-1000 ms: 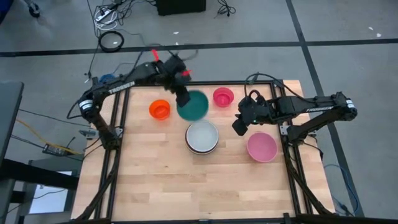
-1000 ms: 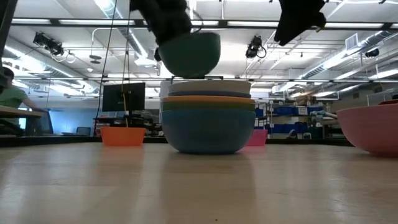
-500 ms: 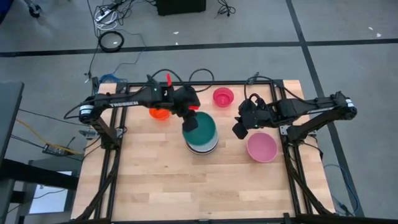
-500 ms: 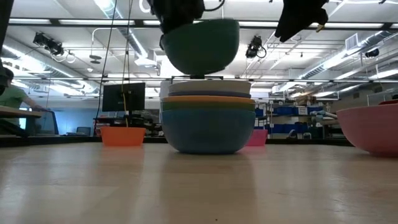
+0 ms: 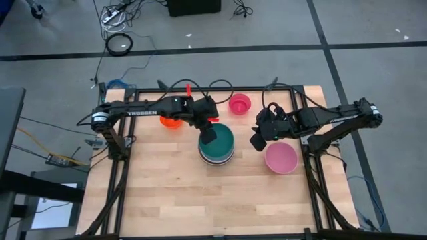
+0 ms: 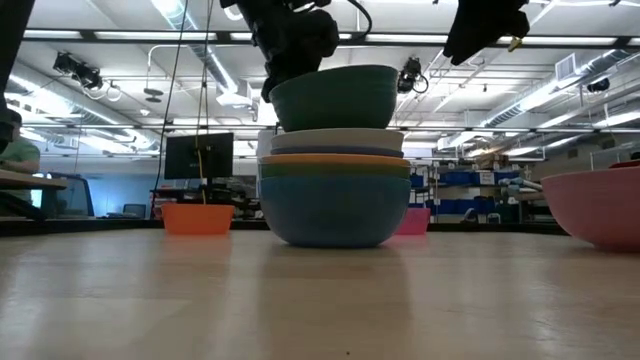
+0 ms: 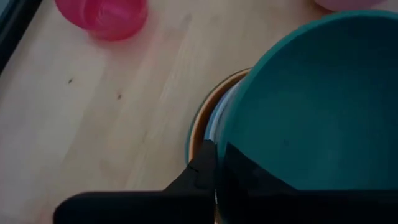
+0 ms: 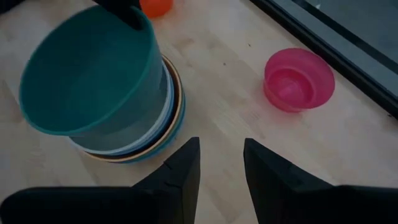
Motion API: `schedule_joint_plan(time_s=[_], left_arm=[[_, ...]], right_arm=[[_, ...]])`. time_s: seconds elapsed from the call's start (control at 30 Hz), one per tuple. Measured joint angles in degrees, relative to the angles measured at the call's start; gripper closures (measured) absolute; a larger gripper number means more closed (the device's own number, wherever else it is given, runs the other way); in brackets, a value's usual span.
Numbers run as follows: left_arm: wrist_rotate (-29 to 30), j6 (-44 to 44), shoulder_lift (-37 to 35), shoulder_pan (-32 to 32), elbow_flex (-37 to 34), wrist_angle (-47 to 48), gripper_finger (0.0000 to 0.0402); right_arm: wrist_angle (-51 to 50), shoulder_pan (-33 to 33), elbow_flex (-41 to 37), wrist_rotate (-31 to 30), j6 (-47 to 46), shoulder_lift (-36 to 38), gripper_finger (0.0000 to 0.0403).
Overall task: Nest bowls inside each other
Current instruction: Stack the green bowl on top of the white bowl
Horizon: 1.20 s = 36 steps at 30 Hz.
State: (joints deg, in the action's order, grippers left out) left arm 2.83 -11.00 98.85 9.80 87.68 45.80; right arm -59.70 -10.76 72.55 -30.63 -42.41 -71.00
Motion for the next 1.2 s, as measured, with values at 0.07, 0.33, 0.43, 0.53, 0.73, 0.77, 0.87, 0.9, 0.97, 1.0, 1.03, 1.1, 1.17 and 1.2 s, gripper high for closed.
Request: schedule_joint_plan(time_s=[0.07,0.33,0.43,0.53,0.73,0.77,0.87,0.9,0.97,1.0,1.03,1.1,1.17,1.2], left_arm=[[-0.11,-0.13,0.0,0.0,0.04,-0.14,0.0379],[-0.11,-0.18,0.0,-0.24,0.04,-0.02,0.0352],[-0.83,-0.21,0.0,-0.24,0.04,0.45,0.035],[-3.29,-1.13,0.0,-0.27,0.04,1.02,0.0349],[-6.0,-1.42,0.0,-1.56,0.04,1.77,0.0348],[-6.14,-1.42,0.0,-1.7,0.04,1.87,0.0348],[-5.97,-1.56,0.0,-1.73,0.04,1.83,0.0348],[-5.56,-1.65,0.0,-1.73,0.04,1.8,0.0348],[-5.09,-1.66,0.0,-1.66,0.04,1.69,0.0348],[-4.74,-1.68,0.0,-1.66,0.04,1.68,0.0347],[-4.55,-1.66,0.0,-1.66,0.04,1.72,0.0346],[-4.52,-1.66,0.0,-1.62,0.04,1.62,0.034],[-4.47,-1.62,0.0,-1.61,0.04,1.25,0.0328],[-4.4,-1.62,0.0,-1.57,0.04,0.97,0.0322]], right_arm=[[-0.08,-0.02,0.0,0.02,0.13,0.0,0.029],[-0.17,-0.02,0.0,0.27,0.42,0.0,0.029],[-0.2,-0.02,0.0,0.28,0.44,0.0,0.029],[-0.21,-0.02,0.0,0.49,0.42,0.0,0.029],[-0.22,-0.02,0.0,0.7,0.42,0.0,0.029],[-0.22,-0.02,0.0,0.72,0.42,0.0,0.029],[-0.24,-0.02,0.0,0.76,0.39,0.0,0.029],[-0.24,-0.02,0.0,0.88,0.39,0.0,0.029],[-0.24,-0.02,0.0,1.26,0.39,0.0,0.029],[-0.24,-0.02,0.0,1.45,0.39,0.0,0.029],[-0.24,-0.02,0.0,1.54,0.37,0.0,0.029],[-0.24,-0.02,0.0,1.72,0.37,0.0,0.029],[-0.24,-0.02,0.0,1.75,0.37,0.0,0.029],[-0.24,-0.02,0.0,1.75,0.37,0.0,0.029]])
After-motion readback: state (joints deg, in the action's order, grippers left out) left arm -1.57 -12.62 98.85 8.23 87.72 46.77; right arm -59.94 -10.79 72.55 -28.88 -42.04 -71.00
